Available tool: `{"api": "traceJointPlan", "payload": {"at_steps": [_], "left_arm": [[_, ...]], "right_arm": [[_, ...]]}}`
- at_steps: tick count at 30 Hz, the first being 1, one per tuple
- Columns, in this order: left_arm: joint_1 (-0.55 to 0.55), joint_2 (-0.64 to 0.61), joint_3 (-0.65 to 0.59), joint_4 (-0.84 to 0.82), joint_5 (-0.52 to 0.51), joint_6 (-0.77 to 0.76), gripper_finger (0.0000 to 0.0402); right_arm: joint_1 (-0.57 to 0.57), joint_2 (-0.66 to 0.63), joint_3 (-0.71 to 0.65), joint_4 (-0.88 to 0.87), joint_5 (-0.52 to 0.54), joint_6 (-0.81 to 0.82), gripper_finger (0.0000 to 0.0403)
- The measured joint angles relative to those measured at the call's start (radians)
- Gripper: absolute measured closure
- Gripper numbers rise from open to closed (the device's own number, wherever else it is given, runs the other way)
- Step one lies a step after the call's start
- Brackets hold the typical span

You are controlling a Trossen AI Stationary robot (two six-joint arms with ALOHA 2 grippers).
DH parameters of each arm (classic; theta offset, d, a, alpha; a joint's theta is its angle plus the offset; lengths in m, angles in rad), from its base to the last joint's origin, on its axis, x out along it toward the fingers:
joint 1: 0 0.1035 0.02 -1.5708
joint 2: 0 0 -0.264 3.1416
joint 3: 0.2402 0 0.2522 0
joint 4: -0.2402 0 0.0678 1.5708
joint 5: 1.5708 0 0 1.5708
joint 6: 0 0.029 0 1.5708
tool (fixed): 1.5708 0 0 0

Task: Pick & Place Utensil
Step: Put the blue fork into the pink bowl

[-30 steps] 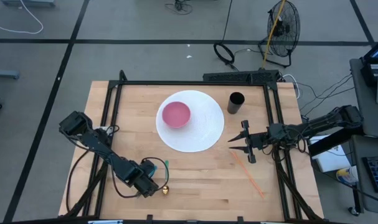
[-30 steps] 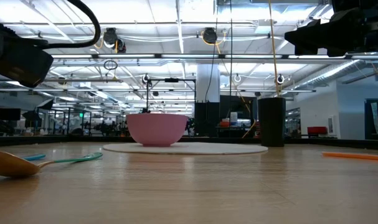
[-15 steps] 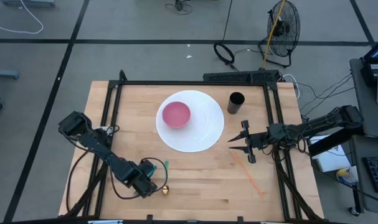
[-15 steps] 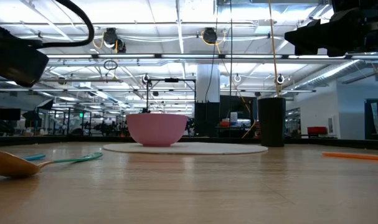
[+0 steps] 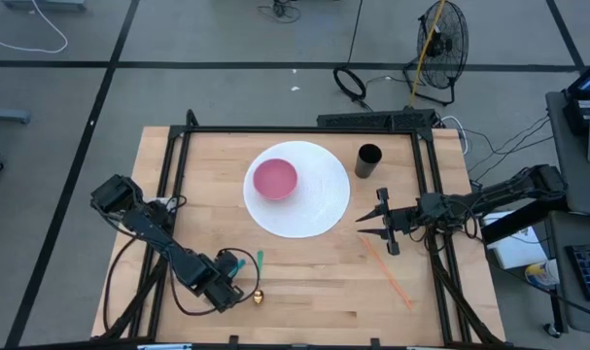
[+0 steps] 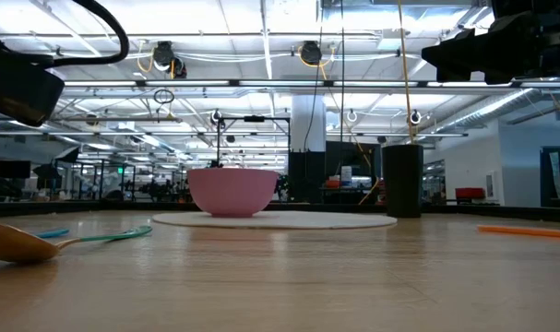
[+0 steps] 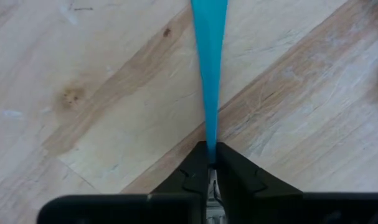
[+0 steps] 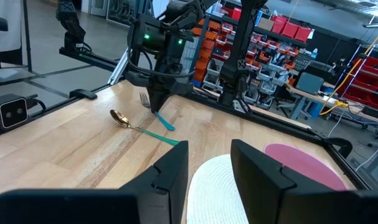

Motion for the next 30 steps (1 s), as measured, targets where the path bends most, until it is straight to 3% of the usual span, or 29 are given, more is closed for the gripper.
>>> {"api": "traceJointPlan", "payload": {"at_steps": [20, 30], "left_arm": [[-0.003, 0.0, 0.0, -0.048, -0.12, -0.03, 0.0398], [-0.041, 0.0, -0.003, -0.051, -0.291, -0.043, 0.0399]], "right_arm": [[0.0, 0.0, 0.0, 0.0, 0.0, 0.0, 0.0287], [0.0, 0.0, 0.0, 0.0, 0.0, 0.0, 0.0287]]}}
